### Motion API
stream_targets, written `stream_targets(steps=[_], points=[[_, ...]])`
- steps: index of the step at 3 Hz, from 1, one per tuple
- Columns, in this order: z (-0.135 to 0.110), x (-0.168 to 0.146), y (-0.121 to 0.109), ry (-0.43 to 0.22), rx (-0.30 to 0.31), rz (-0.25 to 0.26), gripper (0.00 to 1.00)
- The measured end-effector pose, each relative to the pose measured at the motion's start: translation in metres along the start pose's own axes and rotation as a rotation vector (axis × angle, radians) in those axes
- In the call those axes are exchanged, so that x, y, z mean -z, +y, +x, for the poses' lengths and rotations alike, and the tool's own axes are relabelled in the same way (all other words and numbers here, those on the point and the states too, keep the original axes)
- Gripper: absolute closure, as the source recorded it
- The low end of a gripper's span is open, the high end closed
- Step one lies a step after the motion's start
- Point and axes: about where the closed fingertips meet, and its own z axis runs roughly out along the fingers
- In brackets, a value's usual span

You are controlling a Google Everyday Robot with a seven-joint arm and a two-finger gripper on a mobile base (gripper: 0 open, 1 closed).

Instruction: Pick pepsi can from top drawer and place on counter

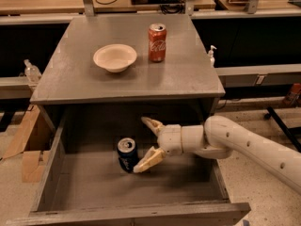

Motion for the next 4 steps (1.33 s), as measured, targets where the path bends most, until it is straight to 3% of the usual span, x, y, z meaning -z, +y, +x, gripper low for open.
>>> stream_targets(steps=[2,3,4], points=[[0.003,-0.05,0.029,-0.075,-0.077,-0.089,0.42],[-0.015,-0.061,0.045,-0.078,-0.064,-0.122,0.66],[-0.052,-0.055,0.05,-0.018,-0.005,-0.124,0.95]])
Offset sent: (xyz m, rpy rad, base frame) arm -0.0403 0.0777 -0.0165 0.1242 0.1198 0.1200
